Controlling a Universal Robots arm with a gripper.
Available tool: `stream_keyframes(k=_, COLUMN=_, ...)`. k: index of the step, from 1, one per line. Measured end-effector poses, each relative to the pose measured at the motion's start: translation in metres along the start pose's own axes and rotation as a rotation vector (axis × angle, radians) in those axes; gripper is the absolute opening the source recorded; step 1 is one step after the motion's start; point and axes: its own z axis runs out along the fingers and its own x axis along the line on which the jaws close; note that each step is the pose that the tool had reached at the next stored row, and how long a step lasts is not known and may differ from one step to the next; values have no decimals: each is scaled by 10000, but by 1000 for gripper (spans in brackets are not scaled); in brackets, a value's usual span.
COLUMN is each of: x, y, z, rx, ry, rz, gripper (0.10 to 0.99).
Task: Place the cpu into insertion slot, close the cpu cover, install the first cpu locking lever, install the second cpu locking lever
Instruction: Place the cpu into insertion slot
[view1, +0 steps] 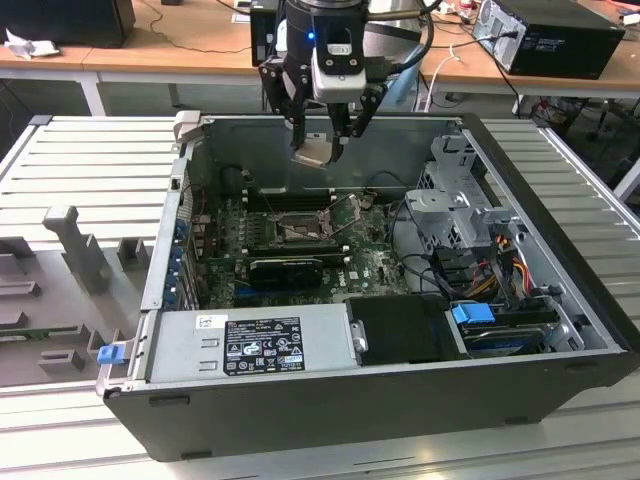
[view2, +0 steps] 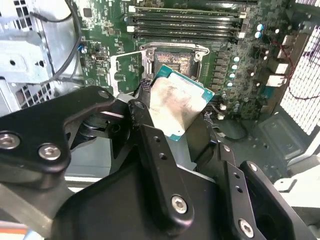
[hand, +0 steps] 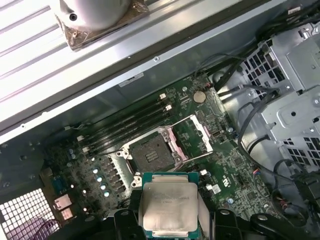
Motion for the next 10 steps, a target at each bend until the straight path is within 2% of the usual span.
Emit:
stream_keyframes(k=6, x=0, y=-1, z=7, rx=-14, ry=-64, rz=823, gripper=529)
stream_keyframes(k=10, x=0, y=-1, z=13, rx=-27, ry=-130, rz=1673, gripper=529)
